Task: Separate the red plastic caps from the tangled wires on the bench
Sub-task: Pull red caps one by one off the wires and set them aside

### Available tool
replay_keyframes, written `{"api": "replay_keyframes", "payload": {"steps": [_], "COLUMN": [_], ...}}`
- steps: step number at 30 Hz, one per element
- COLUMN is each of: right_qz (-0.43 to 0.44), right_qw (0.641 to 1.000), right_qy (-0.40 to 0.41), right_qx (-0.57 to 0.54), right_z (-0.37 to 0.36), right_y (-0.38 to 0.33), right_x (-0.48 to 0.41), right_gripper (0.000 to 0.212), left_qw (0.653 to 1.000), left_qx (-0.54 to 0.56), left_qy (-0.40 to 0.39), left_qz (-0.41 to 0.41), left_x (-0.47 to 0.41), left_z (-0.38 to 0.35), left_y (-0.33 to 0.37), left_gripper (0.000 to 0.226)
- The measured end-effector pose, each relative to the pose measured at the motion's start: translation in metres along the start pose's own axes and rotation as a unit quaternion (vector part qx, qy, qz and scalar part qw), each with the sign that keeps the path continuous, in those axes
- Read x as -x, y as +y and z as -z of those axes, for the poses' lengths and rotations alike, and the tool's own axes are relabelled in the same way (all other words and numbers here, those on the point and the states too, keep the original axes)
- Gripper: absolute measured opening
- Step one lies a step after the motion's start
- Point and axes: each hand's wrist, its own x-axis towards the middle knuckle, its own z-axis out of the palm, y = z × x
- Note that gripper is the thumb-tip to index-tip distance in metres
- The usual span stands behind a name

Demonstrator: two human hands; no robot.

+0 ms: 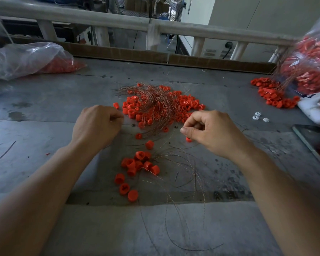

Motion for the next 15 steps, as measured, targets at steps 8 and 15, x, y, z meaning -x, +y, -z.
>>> {"api": "replay_keyframes", "payload": {"steps": [8,15], "right_qz": [0.003,0.004], "right_qw": [1.000,1.000], "right_qy": [-0.001,-0.012], "right_qx": [0.001,-0.001], "right_z": [-0.001,-0.003], "right_y": [0.000,-0.002], "right_x": [-0.001,0.001], "right_gripper": [0.015,0.016], "left_qw": [0.998,0.979], "left_qx": [0.015,0.037], "left_qy": [0.020,-0.198], "left_qz": [0.064,0.040], "left_x": [-0.013,-0.039], "left_z": [-0.002,-0.003], "left_y": [-0.009,-0.023], "left_gripper": [0.022,0.079]}}
